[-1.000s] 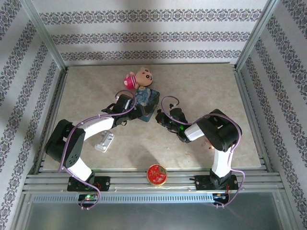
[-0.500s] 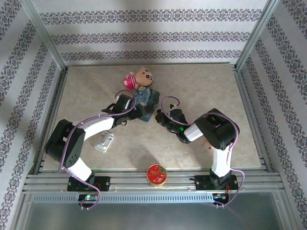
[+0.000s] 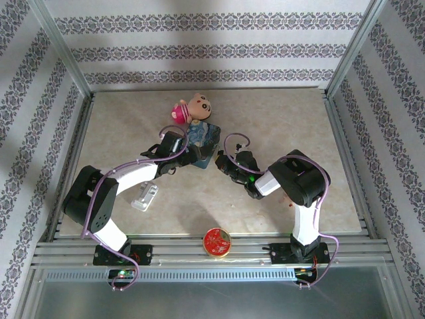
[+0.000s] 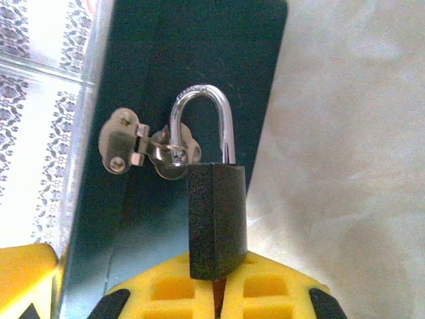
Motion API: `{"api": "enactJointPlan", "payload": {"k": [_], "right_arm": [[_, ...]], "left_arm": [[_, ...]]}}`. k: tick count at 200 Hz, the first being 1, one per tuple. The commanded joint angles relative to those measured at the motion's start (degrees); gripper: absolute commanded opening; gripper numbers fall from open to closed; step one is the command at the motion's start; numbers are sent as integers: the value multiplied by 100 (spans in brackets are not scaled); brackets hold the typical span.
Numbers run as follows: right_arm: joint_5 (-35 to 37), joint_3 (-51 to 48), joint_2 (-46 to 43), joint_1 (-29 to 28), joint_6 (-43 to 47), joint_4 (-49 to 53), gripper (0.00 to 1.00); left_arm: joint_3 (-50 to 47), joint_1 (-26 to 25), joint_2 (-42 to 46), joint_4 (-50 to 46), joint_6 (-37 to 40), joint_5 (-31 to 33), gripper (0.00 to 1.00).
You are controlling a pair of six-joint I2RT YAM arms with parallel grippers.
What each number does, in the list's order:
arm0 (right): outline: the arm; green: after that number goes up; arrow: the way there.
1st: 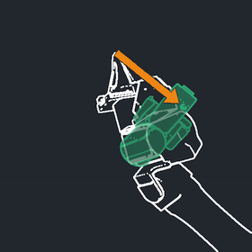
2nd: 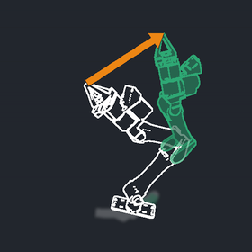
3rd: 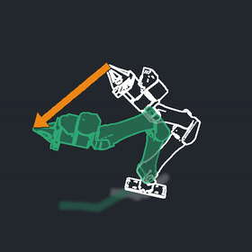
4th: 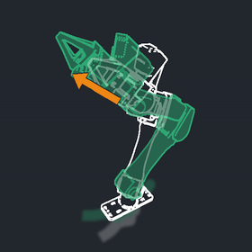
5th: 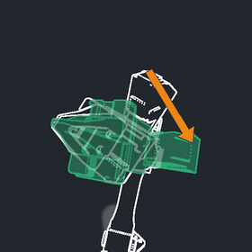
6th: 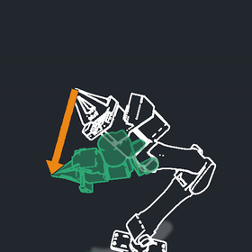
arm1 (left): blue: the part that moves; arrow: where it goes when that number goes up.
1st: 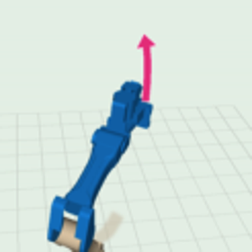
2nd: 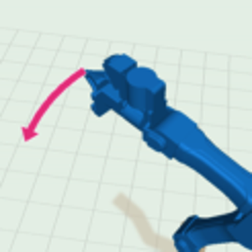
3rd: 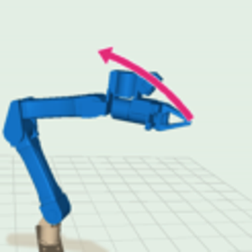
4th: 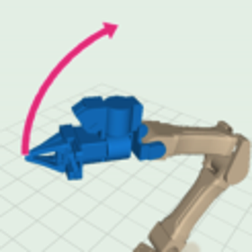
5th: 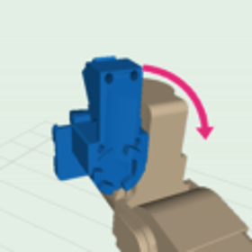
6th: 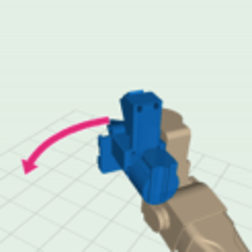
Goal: Unlock the padlock with the key
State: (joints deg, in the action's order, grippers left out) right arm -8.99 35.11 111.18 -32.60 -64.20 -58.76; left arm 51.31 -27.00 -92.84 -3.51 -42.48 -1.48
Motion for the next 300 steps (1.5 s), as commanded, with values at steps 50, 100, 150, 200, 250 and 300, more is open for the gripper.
{"api": "enactJointPlan", "payload": {"k": [50,100,150,200,250,300], "right_arm": [[517,22,150,192,-207,-417,0],[584,-130,-49,267,-147,-423,0],[618,-189,-131,351,-118,-430,0],[643,-205,-230,456,-40,-426,0],[697,-420,-503,595,112,-369,0],[731,-639,-746,702,241,-298,0]], "left_arm": [[-316,27,-165,-792,82,95,99],[-373,28,-90,-818,73,121,98],[-493,27,-33,-841,31,147,95],[-552,70,86,-887,37,165,93],[-627,114,167,-924,47,165,92],[-686,160,279,-932,54,165,89]]}}
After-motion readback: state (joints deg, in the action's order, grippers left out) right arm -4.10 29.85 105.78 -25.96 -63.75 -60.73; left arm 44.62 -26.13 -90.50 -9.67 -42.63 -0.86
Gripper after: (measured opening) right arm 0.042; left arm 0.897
